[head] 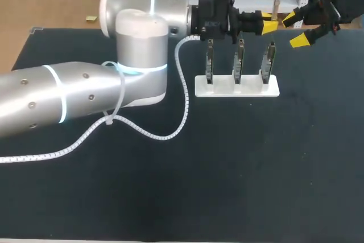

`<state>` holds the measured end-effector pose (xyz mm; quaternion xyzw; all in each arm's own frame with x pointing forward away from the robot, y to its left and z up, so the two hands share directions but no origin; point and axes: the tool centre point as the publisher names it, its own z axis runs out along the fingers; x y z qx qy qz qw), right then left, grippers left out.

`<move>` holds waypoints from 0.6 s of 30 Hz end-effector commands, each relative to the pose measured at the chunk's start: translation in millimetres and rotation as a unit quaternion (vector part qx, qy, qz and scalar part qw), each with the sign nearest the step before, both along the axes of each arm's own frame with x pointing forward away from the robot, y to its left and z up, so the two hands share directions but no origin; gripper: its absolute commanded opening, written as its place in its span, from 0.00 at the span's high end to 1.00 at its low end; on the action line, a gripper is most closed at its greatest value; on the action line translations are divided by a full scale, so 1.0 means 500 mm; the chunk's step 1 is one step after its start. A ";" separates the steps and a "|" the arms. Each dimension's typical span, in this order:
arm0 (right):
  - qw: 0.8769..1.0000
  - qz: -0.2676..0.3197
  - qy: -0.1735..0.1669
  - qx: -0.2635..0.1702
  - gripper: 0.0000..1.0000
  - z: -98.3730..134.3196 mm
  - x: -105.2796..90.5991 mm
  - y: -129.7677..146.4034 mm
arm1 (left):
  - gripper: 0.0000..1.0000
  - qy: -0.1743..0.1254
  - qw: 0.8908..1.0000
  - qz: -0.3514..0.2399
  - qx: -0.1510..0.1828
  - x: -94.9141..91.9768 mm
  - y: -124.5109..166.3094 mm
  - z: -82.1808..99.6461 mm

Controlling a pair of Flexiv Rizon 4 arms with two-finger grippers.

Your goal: Pick up the optical module with the left hand, and insert it into the network port with the right hand.

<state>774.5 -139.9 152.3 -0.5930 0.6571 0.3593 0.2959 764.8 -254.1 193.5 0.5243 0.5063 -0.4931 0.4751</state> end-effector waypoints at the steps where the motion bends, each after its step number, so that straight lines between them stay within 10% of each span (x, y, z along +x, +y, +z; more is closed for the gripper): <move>1: 1.000 -0.002 -0.001 0.000 0.00 0.001 -0.003 0.000 | 1.00 0.002 1.000 -0.005 0.003 0.009 -0.006 -0.001; 18: 1.000 -0.002 -0.001 0.000 0.00 0.001 -0.003 0.000 | 1.00 0.010 1.000 -0.005 0.011 0.005 -0.012 -0.015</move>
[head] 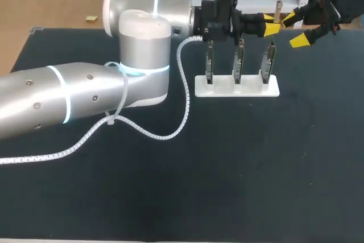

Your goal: Pick up the optical module with the left hand, and insert it into the network port with the right hand.

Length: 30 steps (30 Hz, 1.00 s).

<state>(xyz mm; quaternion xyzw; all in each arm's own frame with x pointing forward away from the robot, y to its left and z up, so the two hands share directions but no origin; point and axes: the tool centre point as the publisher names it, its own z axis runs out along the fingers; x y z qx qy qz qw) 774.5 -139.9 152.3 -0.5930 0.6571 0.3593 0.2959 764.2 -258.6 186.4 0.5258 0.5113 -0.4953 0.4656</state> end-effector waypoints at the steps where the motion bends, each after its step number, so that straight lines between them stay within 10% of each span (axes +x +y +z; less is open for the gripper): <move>1: 1.000 -0.002 -0.001 0.000 0.00 0.001 -0.003 0.000 | 1.00 0.003 1.000 0.000 0.004 0.006 -0.003 -0.001; 30: 1.000 -0.002 -0.001 0.000 0.00 0.001 -0.003 0.000 | 1.00 0.022 1.000 0.002 0.018 0.018 -0.009 -0.016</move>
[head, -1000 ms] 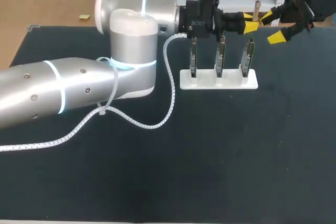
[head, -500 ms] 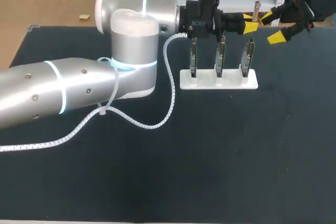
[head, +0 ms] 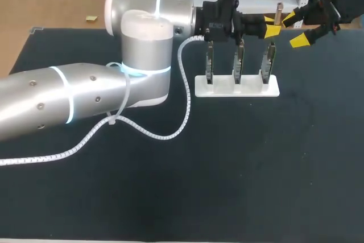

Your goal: Pick up the optical module with the left hand, and insert it into the network port with the right hand.

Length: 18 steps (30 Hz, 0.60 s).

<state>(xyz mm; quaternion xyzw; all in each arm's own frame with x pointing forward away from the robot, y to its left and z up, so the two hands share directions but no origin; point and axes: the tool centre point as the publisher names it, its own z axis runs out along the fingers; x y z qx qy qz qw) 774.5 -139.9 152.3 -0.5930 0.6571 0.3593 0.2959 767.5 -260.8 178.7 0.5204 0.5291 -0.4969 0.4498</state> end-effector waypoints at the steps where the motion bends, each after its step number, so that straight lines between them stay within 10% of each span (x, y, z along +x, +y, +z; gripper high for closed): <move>1: 1.000 -0.002 -0.001 0.000 0.00 0.001 -0.003 0.000 | 1.00 0.002 1.000 -0.001 0.005 0.011 -0.004 -0.001; 18: 1.000 -0.002 -0.001 0.000 0.00 0.001 -0.003 0.000 | 1.00 0.002 1.000 0.006 0.015 0.008 -0.006 -0.011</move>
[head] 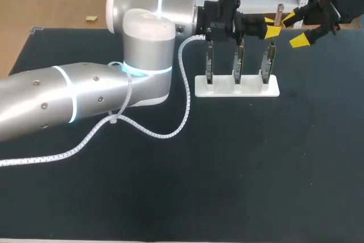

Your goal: Pick up the optical module with the left hand, and insert it into the network port with the right hand.

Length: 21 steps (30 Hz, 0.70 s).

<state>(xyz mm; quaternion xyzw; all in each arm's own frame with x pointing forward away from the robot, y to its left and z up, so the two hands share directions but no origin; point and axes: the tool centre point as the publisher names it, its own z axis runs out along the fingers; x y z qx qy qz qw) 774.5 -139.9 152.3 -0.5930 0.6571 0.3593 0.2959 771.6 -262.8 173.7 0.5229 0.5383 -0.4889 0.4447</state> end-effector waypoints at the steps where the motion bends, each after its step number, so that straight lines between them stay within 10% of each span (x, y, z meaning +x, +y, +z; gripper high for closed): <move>1: 1.000 -0.002 -0.001 0.000 0.00 0.001 -0.003 0.000 | 1.00 0.001 1.000 0.002 0.003 0.000 -0.002 -0.002; 21: 1.000 -0.002 -0.001 0.000 0.00 0.001 -0.003 0.000 | 1.00 0.008 1.000 0.005 0.009 0.001 -0.008 -0.015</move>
